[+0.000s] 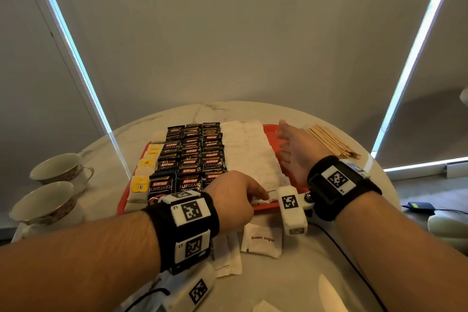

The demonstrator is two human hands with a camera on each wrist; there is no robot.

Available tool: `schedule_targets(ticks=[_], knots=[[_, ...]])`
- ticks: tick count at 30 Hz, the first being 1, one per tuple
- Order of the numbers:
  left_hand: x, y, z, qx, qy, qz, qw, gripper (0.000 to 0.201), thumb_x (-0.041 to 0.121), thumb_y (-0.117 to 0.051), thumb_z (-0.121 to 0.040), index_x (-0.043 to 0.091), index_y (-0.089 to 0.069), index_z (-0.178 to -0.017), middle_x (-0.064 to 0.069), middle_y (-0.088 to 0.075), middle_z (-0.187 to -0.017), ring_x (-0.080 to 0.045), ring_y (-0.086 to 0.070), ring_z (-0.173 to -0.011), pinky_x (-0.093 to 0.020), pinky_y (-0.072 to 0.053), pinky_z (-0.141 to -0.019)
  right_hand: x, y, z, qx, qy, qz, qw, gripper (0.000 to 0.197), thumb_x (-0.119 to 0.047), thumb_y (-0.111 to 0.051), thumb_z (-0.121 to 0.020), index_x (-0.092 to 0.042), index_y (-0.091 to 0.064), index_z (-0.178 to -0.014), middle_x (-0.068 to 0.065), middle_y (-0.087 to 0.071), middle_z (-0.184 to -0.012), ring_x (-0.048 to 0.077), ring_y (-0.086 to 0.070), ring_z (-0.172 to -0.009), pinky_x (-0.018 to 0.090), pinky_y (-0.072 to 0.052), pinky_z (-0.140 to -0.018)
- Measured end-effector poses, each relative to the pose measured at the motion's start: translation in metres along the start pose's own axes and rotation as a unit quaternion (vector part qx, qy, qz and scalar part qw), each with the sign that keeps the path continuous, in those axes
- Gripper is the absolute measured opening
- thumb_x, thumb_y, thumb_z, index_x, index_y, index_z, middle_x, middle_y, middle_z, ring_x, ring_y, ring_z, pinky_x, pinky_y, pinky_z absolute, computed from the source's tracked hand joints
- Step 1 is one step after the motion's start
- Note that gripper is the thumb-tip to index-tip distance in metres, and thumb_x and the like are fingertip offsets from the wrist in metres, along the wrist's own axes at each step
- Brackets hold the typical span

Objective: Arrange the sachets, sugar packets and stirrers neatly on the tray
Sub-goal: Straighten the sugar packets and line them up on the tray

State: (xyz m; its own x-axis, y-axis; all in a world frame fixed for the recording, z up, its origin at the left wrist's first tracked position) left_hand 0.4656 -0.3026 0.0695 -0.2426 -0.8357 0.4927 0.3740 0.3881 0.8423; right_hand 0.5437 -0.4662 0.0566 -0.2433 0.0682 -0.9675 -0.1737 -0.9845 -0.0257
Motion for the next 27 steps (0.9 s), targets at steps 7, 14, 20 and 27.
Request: schedule_targets(ticks=[7, 14, 20, 27], knots=[[-0.007, 0.024, 0.018, 0.046, -0.03, 0.087, 0.995, 0.039, 0.003, -0.063, -0.093, 0.039, -0.072, -0.105, 0.019, -0.072, -0.104, 0.001, -0.069, -0.093, -0.024, -0.062, -0.079, -0.036, -0.012, 0.029, 0.054, 0.132, 0.179, 0.974, 0.039, -0.048, -0.066, -0.093, -0.023, -0.066, -0.124, -0.001, -0.067, -0.122, 0.017, -0.062, -0.108, 0.032, -0.05, -0.082], [-0.055, 0.054, 0.077, 0.099, -0.001, 0.042, 0.994, 0.028, 0.008, -0.075, -0.085, 0.035, -0.073, -0.089, 0.015, -0.074, -0.089, -0.001, -0.07, -0.083, -0.025, -0.059, -0.079, -0.044, -0.063, 0.104, -0.137, 0.183, 0.407, 0.884, 0.02, -0.046, -0.081, -0.081, -0.031, -0.076, -0.094, -0.011, -0.073, -0.09, 0.009, -0.067, -0.086, 0.031, -0.057, -0.075], [-0.094, 0.041, 0.129, -0.008, 0.079, -0.07, 0.994, 0.043, 0.024, -0.079, -0.083, 0.045, -0.061, -0.115, 0.021, -0.057, -0.116, -0.003, -0.057, -0.11, -0.023, -0.057, -0.088, 0.005, -0.083, 0.154, -0.291, 0.108, 0.618, 0.722, 0.07, -0.06, -0.085, -0.069, -0.044, -0.057, -0.131, -0.018, -0.061, -0.124, 0.006, -0.057, -0.108, 0.032, -0.051, -0.095], [-0.089, 0.024, 0.138, -0.087, 0.086, -0.152, 0.981, 0.096, 0.013, -0.081, -0.08, 0.046, -0.03, -0.155, 0.013, -0.048, -0.147, -0.009, -0.053, -0.123, -0.025, -0.057, -0.092, 0.03, -0.075, 0.183, -0.333, 0.087, 0.743, 0.574, 0.115, -0.058, -0.09, -0.061, -0.055, -0.018, -0.151, -0.012, -0.033, -0.155, 0.02, -0.041, -0.134, 0.045, -0.047, -0.104]])
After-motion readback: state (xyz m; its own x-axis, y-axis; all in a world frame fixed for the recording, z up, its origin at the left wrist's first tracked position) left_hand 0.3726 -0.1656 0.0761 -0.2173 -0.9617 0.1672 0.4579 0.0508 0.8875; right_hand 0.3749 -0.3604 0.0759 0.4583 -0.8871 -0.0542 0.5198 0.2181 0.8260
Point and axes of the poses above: each hand's wrist, its own z-axis away from the middle knuckle, its own y-axis out of the back of the hand, x = y × z, the point moved 6 cm from there along -z, towards the middle knuckle
